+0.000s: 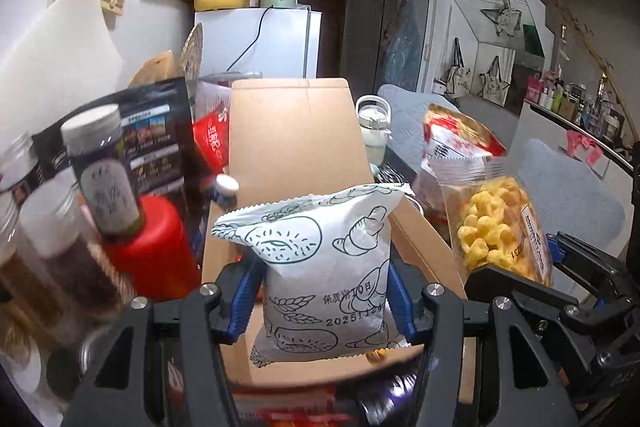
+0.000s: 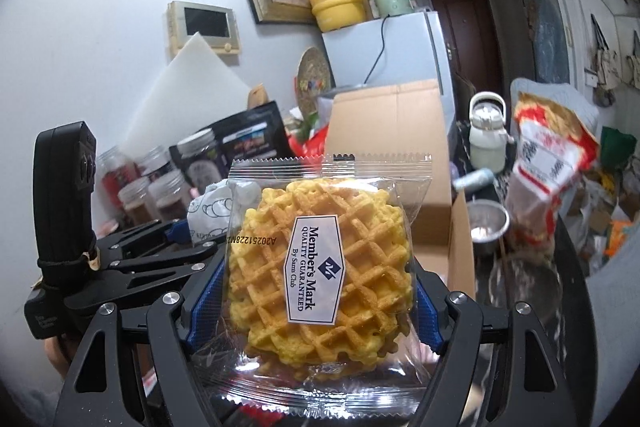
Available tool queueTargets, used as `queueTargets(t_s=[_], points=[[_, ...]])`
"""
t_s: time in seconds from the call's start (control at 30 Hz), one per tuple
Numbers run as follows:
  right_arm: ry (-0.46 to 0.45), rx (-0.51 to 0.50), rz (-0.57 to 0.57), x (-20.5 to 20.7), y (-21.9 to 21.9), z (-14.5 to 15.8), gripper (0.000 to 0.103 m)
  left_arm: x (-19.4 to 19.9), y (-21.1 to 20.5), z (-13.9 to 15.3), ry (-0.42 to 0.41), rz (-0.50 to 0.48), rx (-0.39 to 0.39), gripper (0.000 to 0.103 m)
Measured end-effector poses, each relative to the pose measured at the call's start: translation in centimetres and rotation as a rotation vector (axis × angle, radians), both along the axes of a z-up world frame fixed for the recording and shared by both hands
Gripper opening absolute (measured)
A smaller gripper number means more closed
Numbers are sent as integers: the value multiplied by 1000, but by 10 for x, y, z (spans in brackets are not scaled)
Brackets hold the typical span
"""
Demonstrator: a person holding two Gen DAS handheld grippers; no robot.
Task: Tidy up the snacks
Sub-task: 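Lift and carry the white bread bag and waffle over the box with both tools, then open both tools to drop the bread bag and waffle into the box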
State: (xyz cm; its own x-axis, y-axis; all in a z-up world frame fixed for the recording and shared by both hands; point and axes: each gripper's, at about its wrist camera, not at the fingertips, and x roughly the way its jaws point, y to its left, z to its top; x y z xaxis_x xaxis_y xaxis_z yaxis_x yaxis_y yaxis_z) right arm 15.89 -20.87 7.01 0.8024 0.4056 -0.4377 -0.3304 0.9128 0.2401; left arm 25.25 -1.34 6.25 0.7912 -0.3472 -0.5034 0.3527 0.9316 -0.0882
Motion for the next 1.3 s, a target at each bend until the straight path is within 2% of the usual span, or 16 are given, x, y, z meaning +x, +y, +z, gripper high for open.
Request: queueTargets(t_s=[0.27,0.6,1.0,1.13,1.3], points=[[-1,-17,16,52,5,-2,79,50,0,-6,-8,38,-3,56],[78,-50,16,100,1,-30,79,89,-10,-39,73,53,56,56],[245,-38,20,136,-10,-68,79,118,-24,-78,205,56,107,56],[310,-71,15,145,-9,-82,82,127,-30,-92,263,70,163,56],[327,-142,-10,149,-8,-91,85,138,-37,-112,362,84,219,56]])
